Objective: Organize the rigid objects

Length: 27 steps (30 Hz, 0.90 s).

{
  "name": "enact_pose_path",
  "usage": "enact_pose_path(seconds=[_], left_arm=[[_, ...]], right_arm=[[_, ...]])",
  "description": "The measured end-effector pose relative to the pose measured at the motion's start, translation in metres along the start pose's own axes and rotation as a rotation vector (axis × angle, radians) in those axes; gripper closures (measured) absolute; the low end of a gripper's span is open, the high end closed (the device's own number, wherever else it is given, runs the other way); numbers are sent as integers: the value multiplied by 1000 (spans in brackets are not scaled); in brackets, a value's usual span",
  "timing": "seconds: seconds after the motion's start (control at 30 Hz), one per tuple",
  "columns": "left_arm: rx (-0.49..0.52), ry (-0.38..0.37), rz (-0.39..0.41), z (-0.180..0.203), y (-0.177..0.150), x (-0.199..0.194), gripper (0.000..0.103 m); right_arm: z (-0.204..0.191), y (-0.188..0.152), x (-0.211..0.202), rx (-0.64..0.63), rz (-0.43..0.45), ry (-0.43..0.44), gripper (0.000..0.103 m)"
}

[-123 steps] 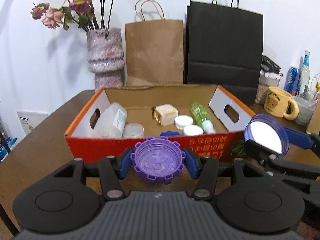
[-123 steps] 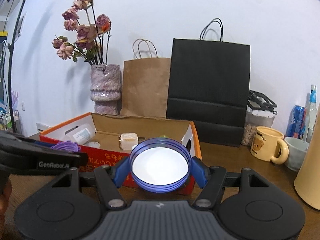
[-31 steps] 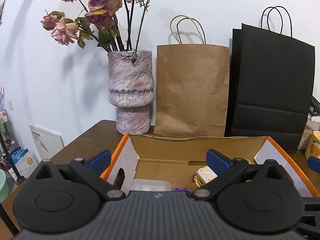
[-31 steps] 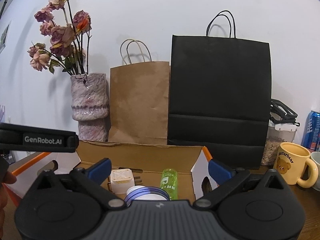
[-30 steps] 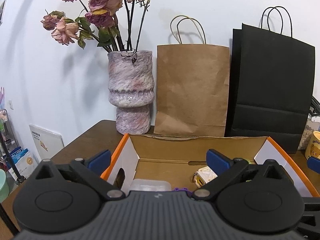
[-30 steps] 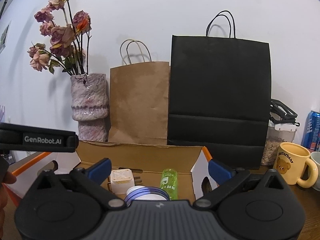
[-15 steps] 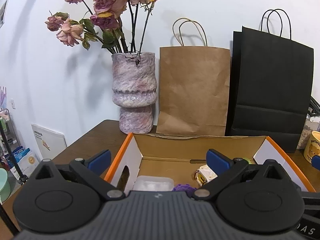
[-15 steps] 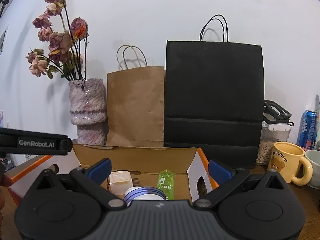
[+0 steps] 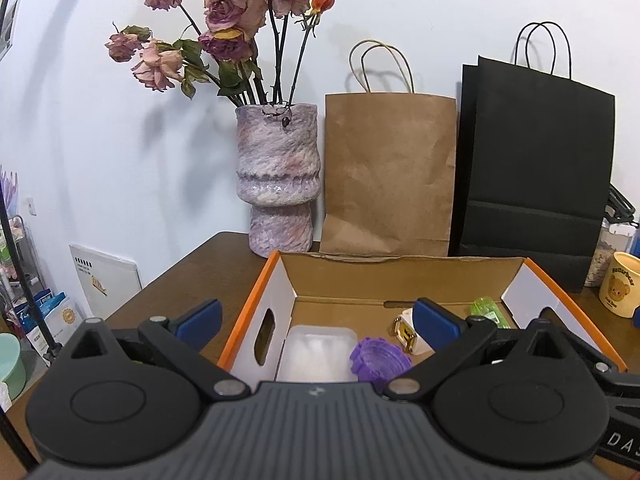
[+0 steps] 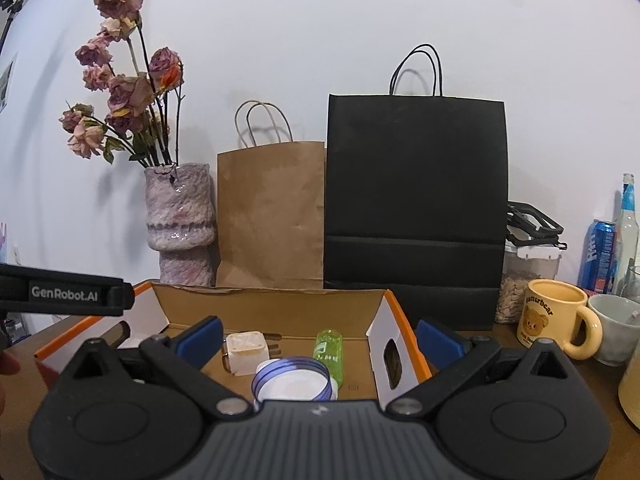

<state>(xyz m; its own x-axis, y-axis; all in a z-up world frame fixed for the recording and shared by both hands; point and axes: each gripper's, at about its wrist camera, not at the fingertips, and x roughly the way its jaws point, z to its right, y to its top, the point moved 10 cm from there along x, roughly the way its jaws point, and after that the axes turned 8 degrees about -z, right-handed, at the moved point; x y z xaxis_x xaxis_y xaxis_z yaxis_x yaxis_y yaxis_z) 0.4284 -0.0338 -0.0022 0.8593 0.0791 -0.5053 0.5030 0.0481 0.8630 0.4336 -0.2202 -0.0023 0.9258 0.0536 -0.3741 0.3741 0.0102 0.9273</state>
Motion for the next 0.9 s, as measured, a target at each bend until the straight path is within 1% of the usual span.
enact_pose_path(seconds=[0.27, 0.5, 0.9], left_arm=[[-5, -11, -11, -9, -11, -25, 0], [-8, -32, -8, -19, -22, -62, 0], [30, -54, -7, -29, -55, -129, 0]], right_arm=[[-1, -4, -34, 19, -1, 16, 0], [-4, -8, -70, 20, -10, 15, 0], [-12, -31, -144, 17, -34, 20, 0]])
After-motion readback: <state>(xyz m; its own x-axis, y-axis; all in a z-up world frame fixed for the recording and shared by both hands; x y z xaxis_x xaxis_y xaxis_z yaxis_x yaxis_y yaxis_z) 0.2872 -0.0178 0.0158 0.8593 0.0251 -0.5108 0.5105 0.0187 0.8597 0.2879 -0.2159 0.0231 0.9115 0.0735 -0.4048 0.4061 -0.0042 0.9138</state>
